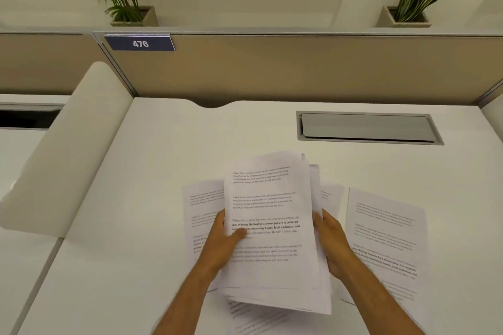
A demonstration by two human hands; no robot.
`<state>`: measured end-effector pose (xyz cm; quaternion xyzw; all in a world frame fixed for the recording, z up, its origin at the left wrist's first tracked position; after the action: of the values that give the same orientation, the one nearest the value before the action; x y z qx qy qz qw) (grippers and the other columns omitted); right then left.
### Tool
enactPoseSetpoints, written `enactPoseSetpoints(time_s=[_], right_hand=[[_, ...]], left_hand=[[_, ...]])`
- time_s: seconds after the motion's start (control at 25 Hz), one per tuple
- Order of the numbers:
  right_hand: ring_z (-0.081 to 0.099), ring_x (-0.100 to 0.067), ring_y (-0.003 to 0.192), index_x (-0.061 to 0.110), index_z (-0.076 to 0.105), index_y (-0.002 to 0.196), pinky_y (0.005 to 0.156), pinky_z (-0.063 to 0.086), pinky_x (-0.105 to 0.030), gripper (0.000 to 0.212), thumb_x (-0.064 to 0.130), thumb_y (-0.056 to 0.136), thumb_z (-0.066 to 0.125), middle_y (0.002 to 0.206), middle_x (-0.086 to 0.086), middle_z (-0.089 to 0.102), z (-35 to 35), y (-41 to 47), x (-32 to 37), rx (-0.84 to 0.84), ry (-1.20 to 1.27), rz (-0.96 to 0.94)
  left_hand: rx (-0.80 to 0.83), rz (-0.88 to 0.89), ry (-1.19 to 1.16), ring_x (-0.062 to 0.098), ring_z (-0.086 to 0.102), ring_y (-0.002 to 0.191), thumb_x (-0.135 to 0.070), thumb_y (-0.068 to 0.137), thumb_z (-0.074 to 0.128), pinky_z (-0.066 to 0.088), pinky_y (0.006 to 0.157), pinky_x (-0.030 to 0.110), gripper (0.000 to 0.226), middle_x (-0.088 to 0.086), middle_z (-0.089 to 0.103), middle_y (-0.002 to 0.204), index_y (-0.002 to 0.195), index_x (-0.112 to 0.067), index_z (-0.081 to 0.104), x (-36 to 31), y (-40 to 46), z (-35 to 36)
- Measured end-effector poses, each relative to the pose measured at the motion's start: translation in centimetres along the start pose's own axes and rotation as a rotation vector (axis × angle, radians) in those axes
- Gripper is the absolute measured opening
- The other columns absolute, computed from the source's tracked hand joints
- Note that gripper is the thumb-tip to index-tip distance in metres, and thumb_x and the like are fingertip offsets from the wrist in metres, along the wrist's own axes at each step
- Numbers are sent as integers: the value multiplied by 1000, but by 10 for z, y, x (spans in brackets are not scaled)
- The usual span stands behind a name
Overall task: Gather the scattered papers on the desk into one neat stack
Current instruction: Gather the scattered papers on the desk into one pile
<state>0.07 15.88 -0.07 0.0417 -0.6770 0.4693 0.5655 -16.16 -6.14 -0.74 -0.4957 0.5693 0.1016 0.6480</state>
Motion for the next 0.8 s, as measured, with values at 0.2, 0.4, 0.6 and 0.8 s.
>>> enactPoseSetpoints(time_s=[0.2,0.4,0.6,0.8], right_hand=[[64,-20,122,36,56,132,101,55,-40,32,29,101,58,136,5,65,3,-2,-5,89,-148,-72],[76,-12,93,30,61,128,68,62,-23,35,10,99,61,112,8,75,-33,-6,-2,-49,-162,-114],[72,-26,102,22,61,134,87,61,-48,39,9,98,63,117,0,74,-73,-7,-3,-124,-160,-120],[72,-31,103,20,63,132,91,59,-57,38,7,96,64,118,-6,75,-89,-12,-3,-129,-144,-109]], left_hand=[[47,51,19,9,65,119,-12,94,70,57,99,39,57,-12,66,134,136,-45,50,0,-1,11],[-508,-47,329,34,50,129,-19,84,83,50,100,46,67,13,48,144,142,-18,49,20,-4,-61],[-513,-328,620,49,39,132,-23,74,90,45,100,61,109,27,34,148,155,-3,19,61,-2,-85],[-519,-436,495,45,63,113,-15,75,85,54,92,51,66,25,66,121,125,2,44,71,8,-90]])
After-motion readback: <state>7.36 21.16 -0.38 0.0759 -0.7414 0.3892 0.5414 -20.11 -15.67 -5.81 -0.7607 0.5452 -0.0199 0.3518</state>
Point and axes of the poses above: each hand's wrist, its own y-axis towards the middle knuckle, its own z-axis out of the palm, x = y × z, the point moved 8 cm from there along y, towards the middle knuckle
